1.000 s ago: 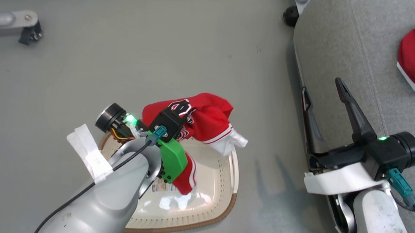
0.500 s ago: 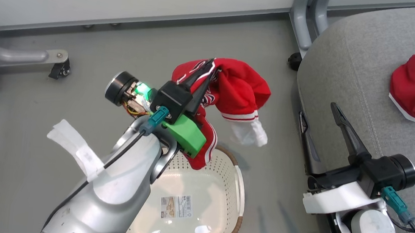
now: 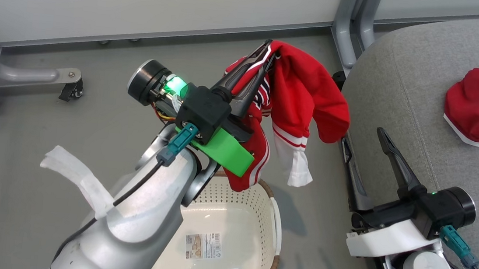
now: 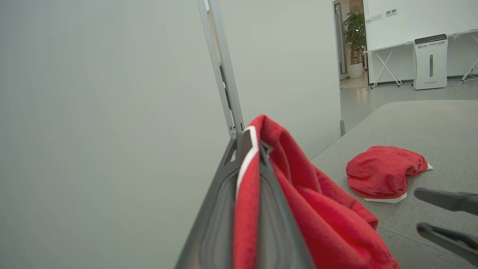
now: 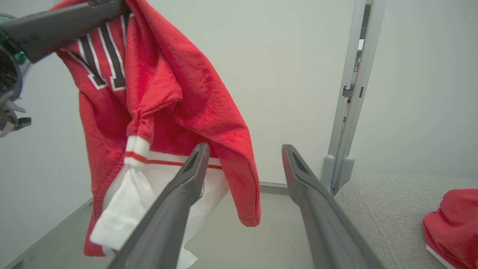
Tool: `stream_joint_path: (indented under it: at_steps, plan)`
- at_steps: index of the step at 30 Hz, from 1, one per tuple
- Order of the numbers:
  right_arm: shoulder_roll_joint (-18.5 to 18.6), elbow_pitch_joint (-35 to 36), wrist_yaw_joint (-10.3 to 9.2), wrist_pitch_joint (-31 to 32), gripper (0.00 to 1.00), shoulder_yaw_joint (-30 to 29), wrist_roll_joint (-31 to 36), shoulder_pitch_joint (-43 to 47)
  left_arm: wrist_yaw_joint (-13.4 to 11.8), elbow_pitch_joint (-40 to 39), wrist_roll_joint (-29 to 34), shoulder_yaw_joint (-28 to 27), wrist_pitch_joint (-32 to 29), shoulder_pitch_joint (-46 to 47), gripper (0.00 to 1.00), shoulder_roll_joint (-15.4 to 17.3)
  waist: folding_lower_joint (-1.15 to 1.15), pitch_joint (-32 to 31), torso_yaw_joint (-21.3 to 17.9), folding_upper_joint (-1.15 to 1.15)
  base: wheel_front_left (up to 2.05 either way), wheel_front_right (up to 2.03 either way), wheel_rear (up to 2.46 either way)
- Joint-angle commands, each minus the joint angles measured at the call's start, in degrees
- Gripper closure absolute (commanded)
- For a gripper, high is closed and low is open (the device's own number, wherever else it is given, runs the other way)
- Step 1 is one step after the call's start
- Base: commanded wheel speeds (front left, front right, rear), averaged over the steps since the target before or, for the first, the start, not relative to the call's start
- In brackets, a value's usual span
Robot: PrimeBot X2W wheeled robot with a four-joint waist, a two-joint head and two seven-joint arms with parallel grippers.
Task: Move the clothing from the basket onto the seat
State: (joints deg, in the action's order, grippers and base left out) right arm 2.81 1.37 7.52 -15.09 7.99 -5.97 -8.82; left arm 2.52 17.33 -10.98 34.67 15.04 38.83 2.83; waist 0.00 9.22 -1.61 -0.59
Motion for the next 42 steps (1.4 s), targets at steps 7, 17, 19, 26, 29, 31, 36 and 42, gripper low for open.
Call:
stream_joint_path:
  at_steps: [7, 17, 19, 26, 29, 31, 36, 42]
  plan:
    - [0.2, 2.5, -0.06, -0.1, 0.00, 1.1, -0.5, 0.4, -0.5, -1.3, 0.7, 0.2, 0.2, -0.6, 1.00, 0.1, 0.00, 0.0, -0.2, 0.59, 0.00, 0.00, 0.00]
    - [0.2, 5.8, -0.06, -0.1, 0.00, 5.3, -2.2, -1.1, -0.6, -2.3, 0.8, 1.0, 0.2, -1.4, 1.00, 0.1, 0.00, 0.1, -0.1, 0.59, 0.00, 0.00, 0.00]
    - [0.2, 5.3, -0.06, -0.1, 0.00, 6.2, -2.5, -1.8, -0.7, -2.5, 0.6, 1.3, 0.2, -1.4, 1.00, 0.1, 0.00, 0.3, 0.1, 0.59, 0.00, 0.00, 0.00]
    - [0.2, 2.4, -0.06, -0.1, 0.00, 9.0, -3.4, -4.8, -0.8, -3.3, -0.1, 2.9, 0.2, -0.7, 1.00, 0.1, 0.00, 1.3, 1.3, 0.59, 0.00, 0.00, 0.00]
    - [0.2, -0.6, -0.06, -0.1, 0.00, 9.7, -3.3, -6.2, -1.1, -3.7, -0.4, 3.6, 0.2, -0.6, 1.00, 0.1, 0.00, 1.5, 1.8, 0.59, 0.00, 0.00, 0.00]
    - [0.2, -3.1, -0.06, -0.1, 0.00, 10.1, -2.8, -7.2, -1.1, -4.0, -0.7, 4.1, 0.2, -0.6, 1.00, 0.1, 0.00, 1.6, 2.0, 0.59, 0.00, 0.00, 0.00]
    - [0.2, -9.3, -0.06, -0.1, 0.00, 10.5, -3.7, -9.6, -1.4, -4.6, -1.5, 5.3, 0.2, -0.4, 1.00, 0.1, 0.00, 1.8, 2.7, 0.59, 0.00, 0.00, 0.00]
    - [0.2, -12.5, -0.06, -0.1, 0.89, 11.0, -5.9, -11.6, -1.8, -4.9, -2.4, 6.8, 0.2, -1.2, 1.00, 0.1, 0.00, 1.9, 3.3, 0.59, 0.00, 0.00, 0.00]
